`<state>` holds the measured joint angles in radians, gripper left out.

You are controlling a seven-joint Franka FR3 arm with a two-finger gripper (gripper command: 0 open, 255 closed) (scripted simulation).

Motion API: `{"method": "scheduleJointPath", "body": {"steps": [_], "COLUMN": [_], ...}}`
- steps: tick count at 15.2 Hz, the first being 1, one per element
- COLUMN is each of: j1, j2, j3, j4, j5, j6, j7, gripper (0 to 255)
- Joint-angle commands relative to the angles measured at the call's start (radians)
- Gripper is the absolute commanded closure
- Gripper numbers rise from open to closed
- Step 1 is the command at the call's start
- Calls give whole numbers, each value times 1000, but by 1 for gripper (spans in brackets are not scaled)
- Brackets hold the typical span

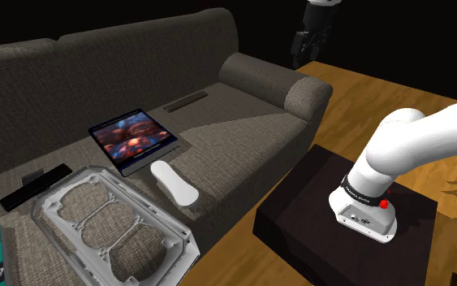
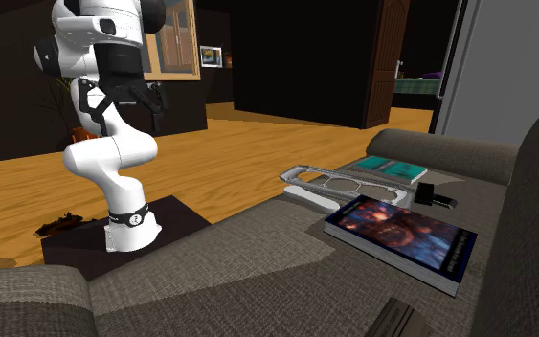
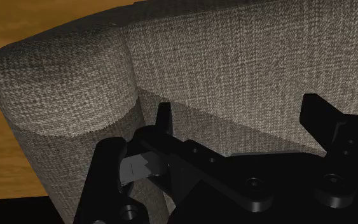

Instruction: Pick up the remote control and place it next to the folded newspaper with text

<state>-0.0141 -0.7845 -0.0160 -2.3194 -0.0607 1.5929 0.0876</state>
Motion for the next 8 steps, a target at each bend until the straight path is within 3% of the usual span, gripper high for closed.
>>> {"method": "scheduleJointPath", "body": {"steps": [1,8], "j1": [0,50], "j2": [0,78], "j3": [0,129], "j4": [0,-50], "j5": [0,83], "j6": [0,114], "j7": [0,141], "gripper": [0,0]}}
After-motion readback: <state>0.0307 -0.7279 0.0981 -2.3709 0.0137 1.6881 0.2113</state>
